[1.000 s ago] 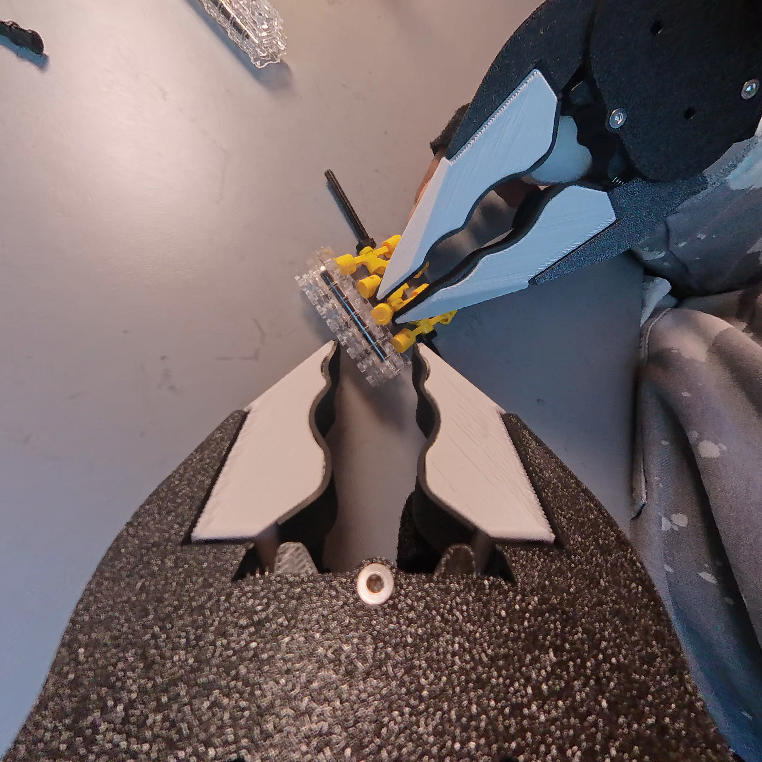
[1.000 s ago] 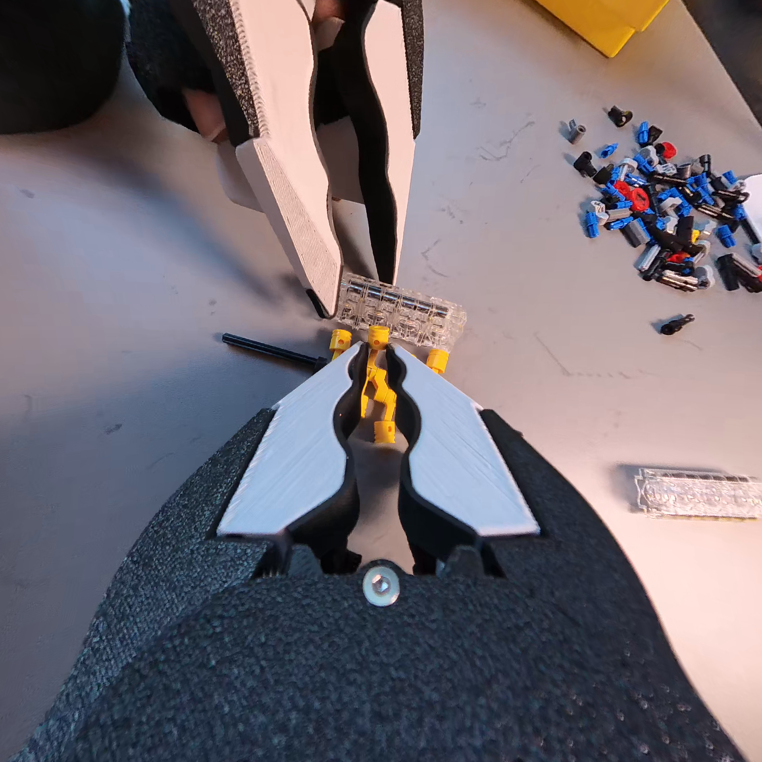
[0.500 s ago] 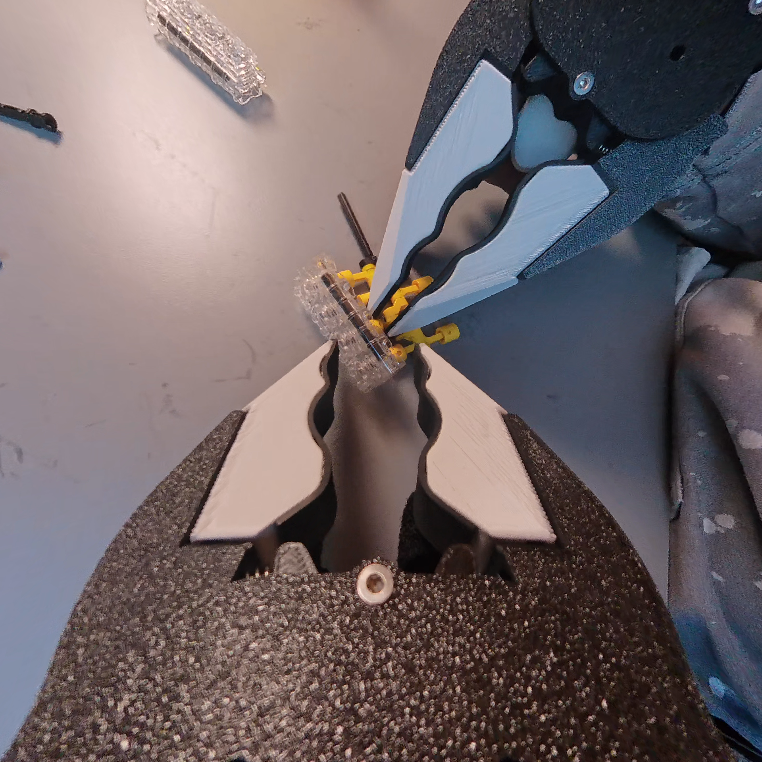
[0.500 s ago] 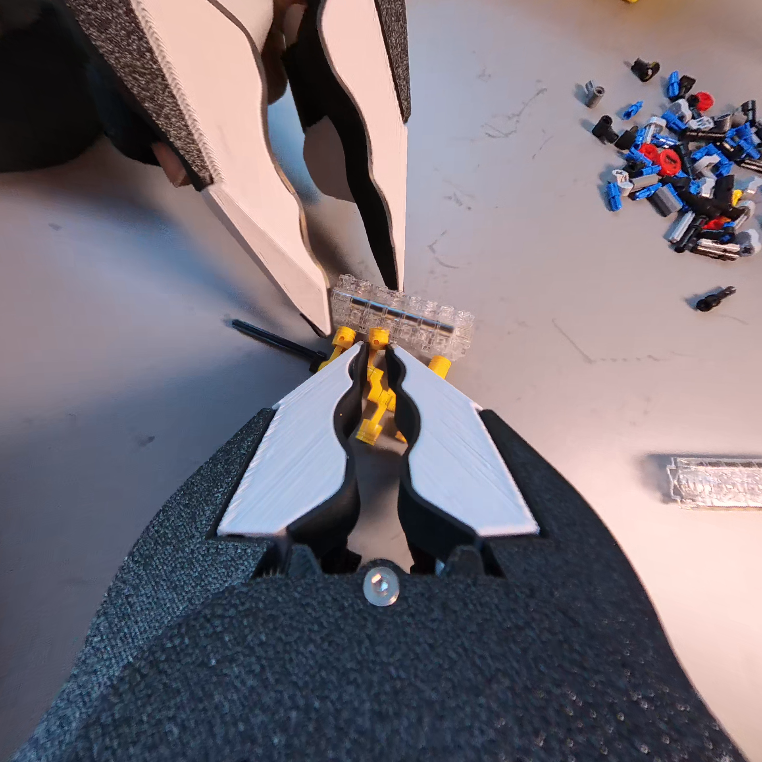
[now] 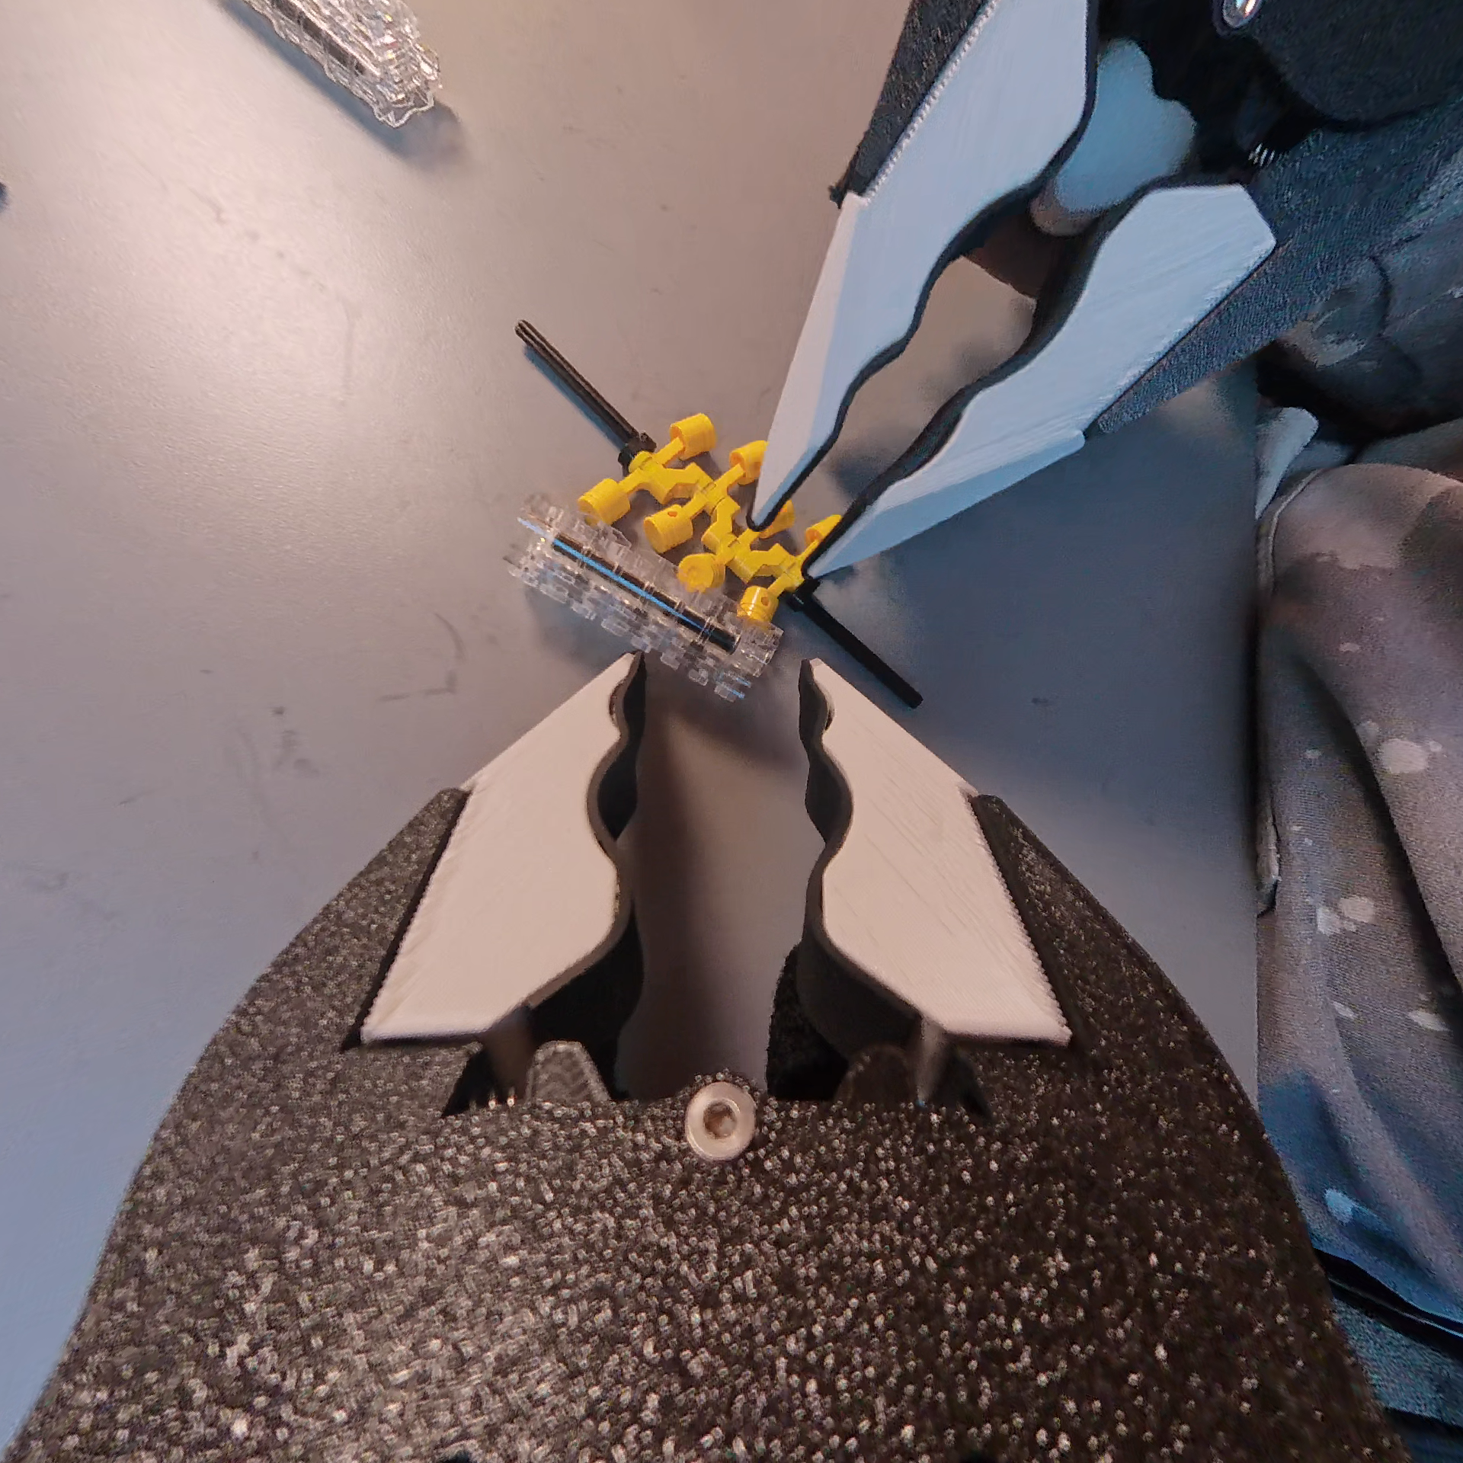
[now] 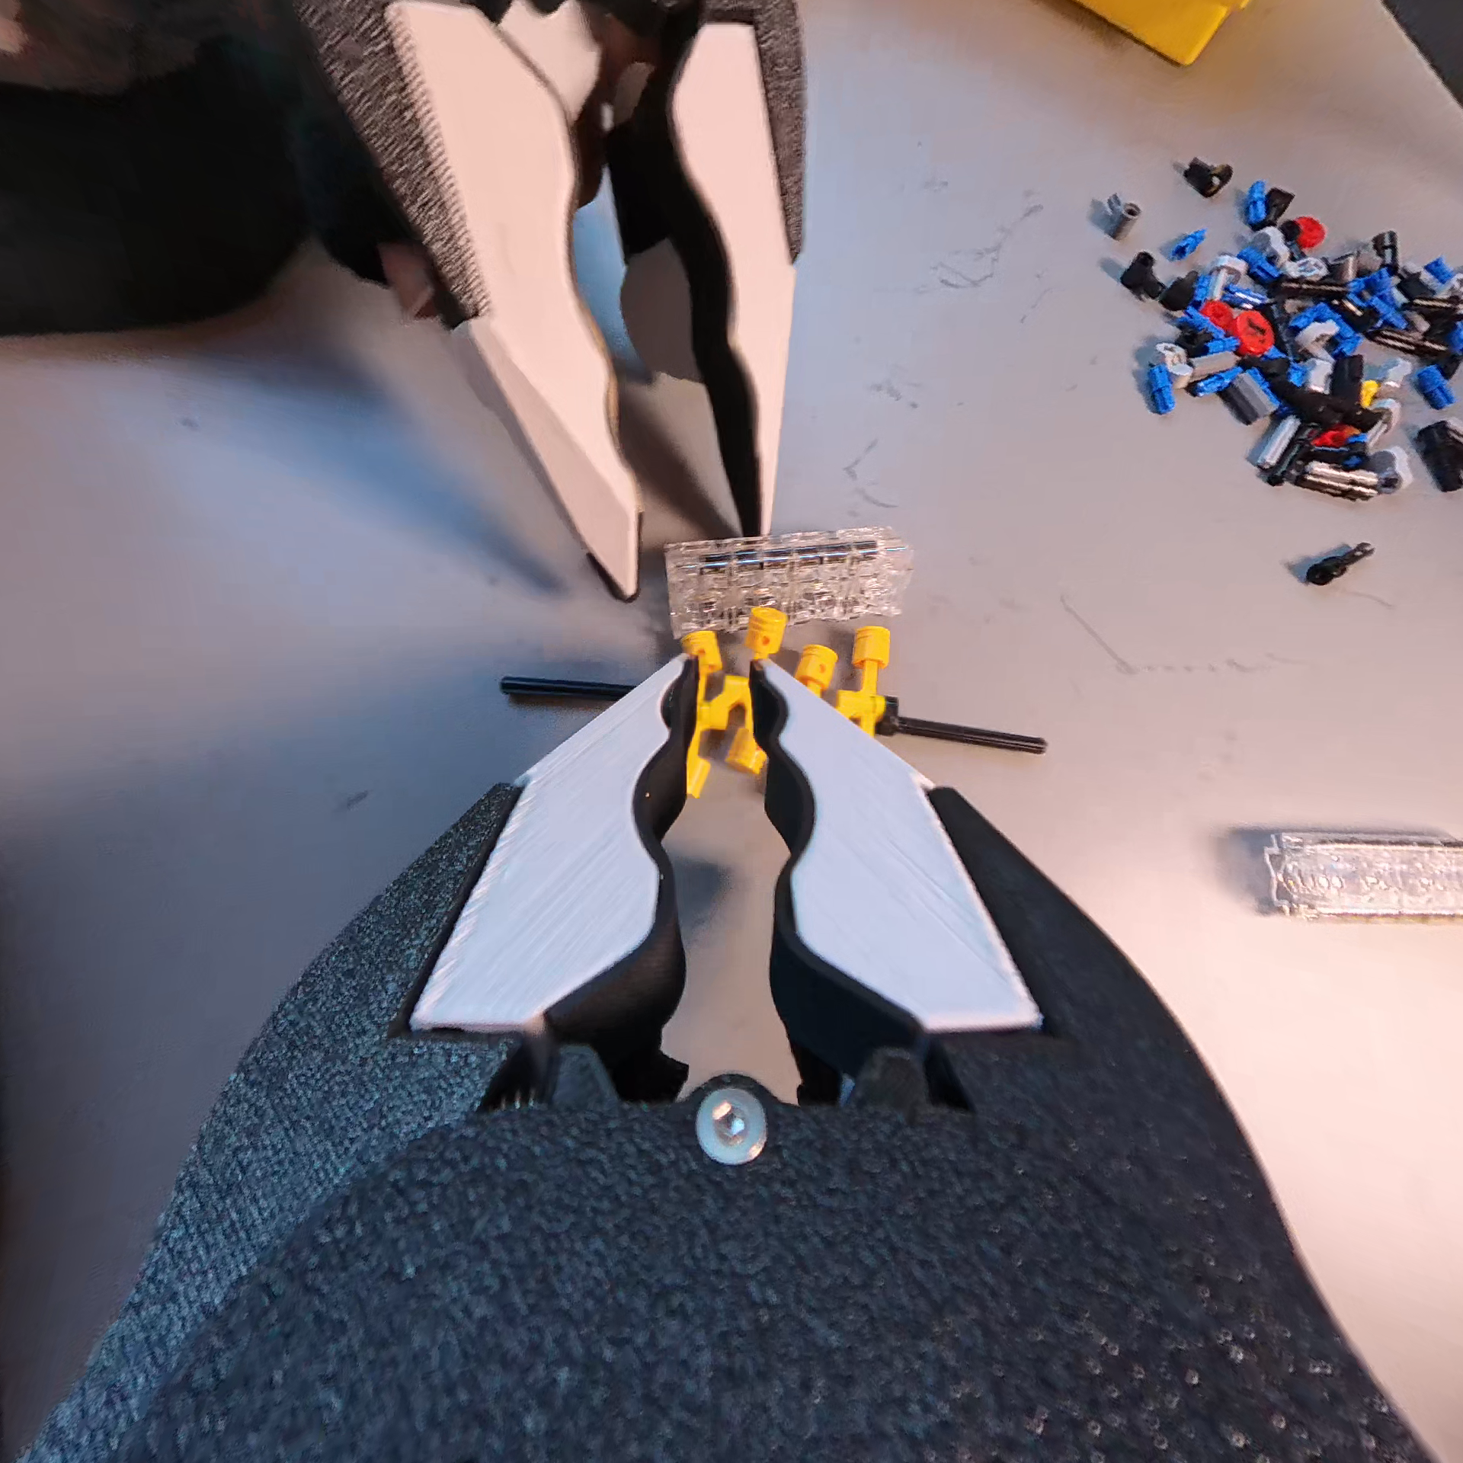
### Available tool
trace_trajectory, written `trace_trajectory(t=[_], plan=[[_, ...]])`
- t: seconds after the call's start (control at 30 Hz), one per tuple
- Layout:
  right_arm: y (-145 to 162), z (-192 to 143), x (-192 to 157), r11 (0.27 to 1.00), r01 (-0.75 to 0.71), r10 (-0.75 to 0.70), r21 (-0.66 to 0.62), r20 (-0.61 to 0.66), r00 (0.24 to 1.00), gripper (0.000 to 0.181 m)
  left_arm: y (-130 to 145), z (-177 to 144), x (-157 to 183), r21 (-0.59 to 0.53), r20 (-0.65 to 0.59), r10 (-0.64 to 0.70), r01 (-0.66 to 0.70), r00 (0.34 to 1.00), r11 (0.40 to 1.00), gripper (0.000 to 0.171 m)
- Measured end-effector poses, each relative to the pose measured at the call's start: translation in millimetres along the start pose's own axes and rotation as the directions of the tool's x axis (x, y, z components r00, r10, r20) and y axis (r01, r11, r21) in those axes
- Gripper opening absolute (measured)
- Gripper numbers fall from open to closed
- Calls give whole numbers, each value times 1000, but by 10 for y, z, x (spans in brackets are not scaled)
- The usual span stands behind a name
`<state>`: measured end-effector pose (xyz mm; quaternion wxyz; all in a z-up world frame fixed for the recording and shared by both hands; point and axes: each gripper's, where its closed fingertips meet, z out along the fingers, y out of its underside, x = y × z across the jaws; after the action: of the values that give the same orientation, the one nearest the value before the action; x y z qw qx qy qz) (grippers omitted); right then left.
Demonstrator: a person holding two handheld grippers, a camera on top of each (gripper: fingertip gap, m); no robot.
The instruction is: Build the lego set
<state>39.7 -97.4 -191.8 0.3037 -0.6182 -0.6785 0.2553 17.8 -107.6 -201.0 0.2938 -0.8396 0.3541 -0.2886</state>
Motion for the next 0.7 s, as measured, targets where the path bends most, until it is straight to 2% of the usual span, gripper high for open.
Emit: trace_trajectory(t=[0.13, 0.33, 0.7], plan=[[43, 94, -34, 998, 54, -55, -44, -11, 998, 13, -24, -22, -22, 24, -15, -28, 28, 999, 999, 38], [72, 177, -38, 995, 73, -73, -65, 9, 997, 9, -55, -15, -21, 35, 11, 11, -11, 1000, 999, 36], [19, 106, -26, 998, 61, -61, 3, 42, 997, 9, -50, 21, -8, 21, 76, 155, -157, 985, 987, 33]])
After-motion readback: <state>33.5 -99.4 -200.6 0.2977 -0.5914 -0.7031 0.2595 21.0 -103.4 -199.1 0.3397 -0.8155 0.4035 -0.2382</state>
